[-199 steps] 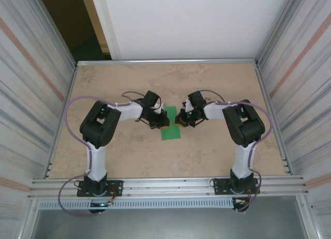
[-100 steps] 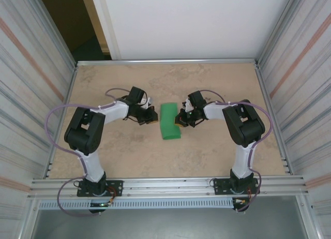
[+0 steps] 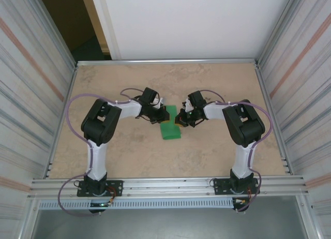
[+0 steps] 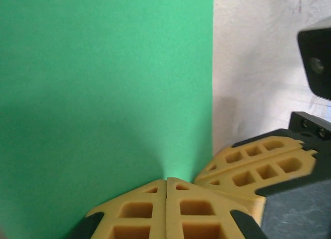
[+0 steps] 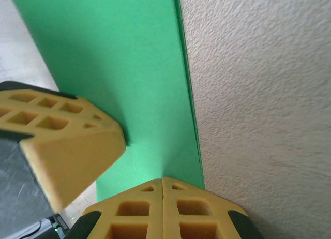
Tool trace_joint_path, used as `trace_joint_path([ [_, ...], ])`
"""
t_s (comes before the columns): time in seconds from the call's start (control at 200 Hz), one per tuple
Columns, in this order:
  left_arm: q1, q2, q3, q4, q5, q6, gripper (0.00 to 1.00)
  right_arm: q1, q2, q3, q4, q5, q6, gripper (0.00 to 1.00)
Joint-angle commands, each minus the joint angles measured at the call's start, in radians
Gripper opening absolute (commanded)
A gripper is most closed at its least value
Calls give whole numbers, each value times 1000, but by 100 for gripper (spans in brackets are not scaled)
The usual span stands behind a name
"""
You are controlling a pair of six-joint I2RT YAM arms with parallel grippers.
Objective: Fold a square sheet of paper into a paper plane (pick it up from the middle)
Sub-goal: First fold the square sheet of paper in half at the center of the table.
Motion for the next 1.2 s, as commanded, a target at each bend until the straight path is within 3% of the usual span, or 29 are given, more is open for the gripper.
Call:
trace_joint_path([
  [0.0, 43, 16, -20, 33, 22, 36, 6, -6, 129, -70, -215, 293, -1, 0],
  [0.301, 203, 33, -58, 103, 60, 57, 6, -11, 136, -72, -216, 296, -7, 0],
  [0.606, 95, -161, -117, 229, 26, -33, 7, -12, 135, -68, -220, 300, -4, 0],
  [0.812, 32, -46, -77, 238, 32, -69, 7, -13, 140, -66, -220, 298, -5, 0],
  [1.198, 95, 104, 54, 150, -21, -45, 6, -16, 138, -79, -215, 307, -4, 0],
])
